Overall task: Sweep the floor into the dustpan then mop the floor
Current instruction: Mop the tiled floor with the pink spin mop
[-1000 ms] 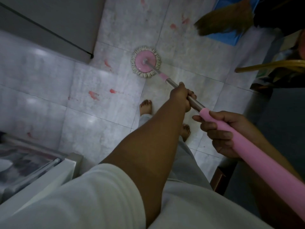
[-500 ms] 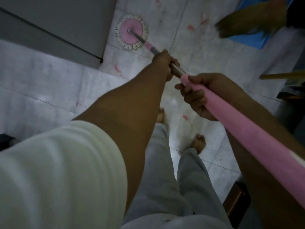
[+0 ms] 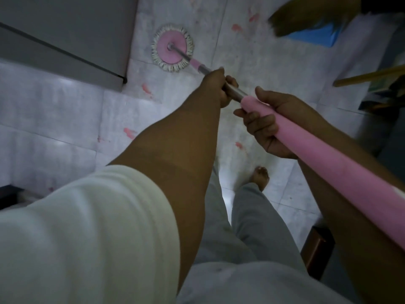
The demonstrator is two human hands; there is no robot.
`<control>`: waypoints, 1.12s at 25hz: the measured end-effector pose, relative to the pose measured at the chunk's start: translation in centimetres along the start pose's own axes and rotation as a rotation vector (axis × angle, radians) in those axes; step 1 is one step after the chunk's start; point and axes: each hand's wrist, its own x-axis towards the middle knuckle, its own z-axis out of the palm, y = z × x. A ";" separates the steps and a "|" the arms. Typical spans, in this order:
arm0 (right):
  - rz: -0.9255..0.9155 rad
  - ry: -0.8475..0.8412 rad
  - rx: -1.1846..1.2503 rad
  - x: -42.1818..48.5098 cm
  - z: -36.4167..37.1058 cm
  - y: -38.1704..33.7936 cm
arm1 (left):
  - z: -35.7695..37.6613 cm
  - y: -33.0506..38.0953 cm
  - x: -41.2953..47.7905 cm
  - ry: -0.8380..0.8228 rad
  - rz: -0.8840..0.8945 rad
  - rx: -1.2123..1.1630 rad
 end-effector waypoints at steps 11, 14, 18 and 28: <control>0.006 -0.041 0.247 -9.5 -7.7 5.0 | 2.5 -16.5 -5.3 -0.417 -0.120 -0.677; 0.013 -0.077 0.268 -7.0 -6.9 3.1 | 2.5 -14.9 -4.7 -0.488 -0.078 -0.797; 0.036 -0.073 0.205 -2.7 -4.1 -0.7 | 3.0 -8.5 -2.1 -0.516 -0.078 -0.777; 0.014 -0.055 0.060 10.5 7.3 -12.4 | 2.9 12.0 5.3 -0.355 -0.051 -0.643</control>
